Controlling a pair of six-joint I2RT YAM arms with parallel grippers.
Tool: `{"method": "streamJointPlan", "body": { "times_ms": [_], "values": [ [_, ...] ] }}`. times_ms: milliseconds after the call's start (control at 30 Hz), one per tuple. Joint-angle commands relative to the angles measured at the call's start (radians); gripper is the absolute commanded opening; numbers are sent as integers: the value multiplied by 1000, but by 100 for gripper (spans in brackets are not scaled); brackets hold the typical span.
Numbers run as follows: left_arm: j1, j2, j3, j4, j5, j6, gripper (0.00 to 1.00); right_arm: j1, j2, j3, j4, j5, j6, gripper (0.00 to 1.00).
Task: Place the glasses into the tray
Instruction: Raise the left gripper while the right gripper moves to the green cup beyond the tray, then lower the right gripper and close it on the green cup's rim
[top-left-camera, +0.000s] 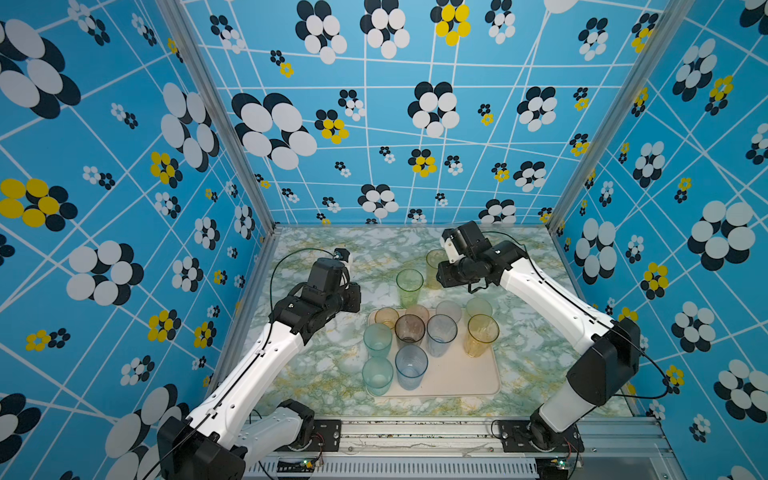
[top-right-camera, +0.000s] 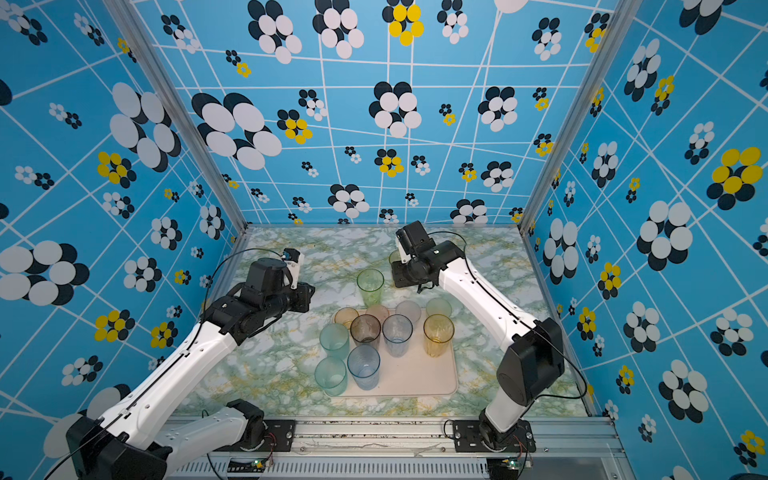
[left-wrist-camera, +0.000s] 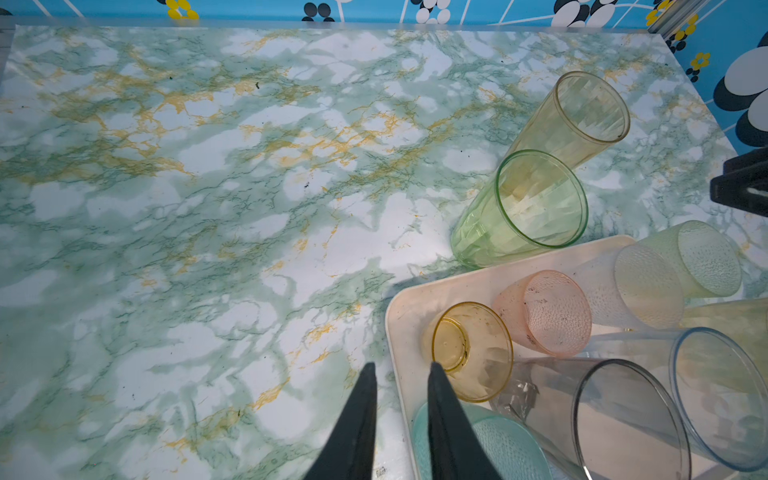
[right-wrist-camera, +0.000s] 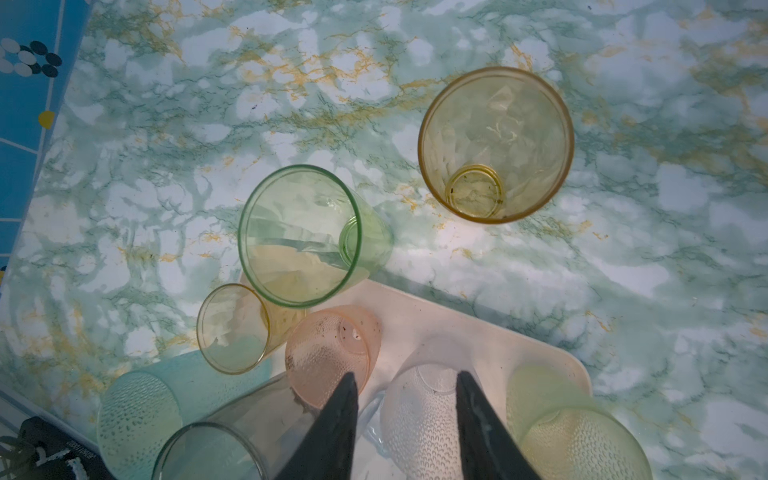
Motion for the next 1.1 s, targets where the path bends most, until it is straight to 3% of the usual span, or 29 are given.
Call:
{"method": "streamJointPlan", "body": {
  "times_ms": [0, 300, 1067],
  "values": [
    [18, 29, 48, 30, 41, 2, 25, 20, 61, 83, -71, -7, -22, 41],
    [52, 88, 87, 36, 98, 10, 24, 30, 206, 216, -130, -12, -32, 40],
    [67, 110, 108, 66, 99, 44, 29, 47, 391, 420, -243, -9, -47, 33]
  ]
}}
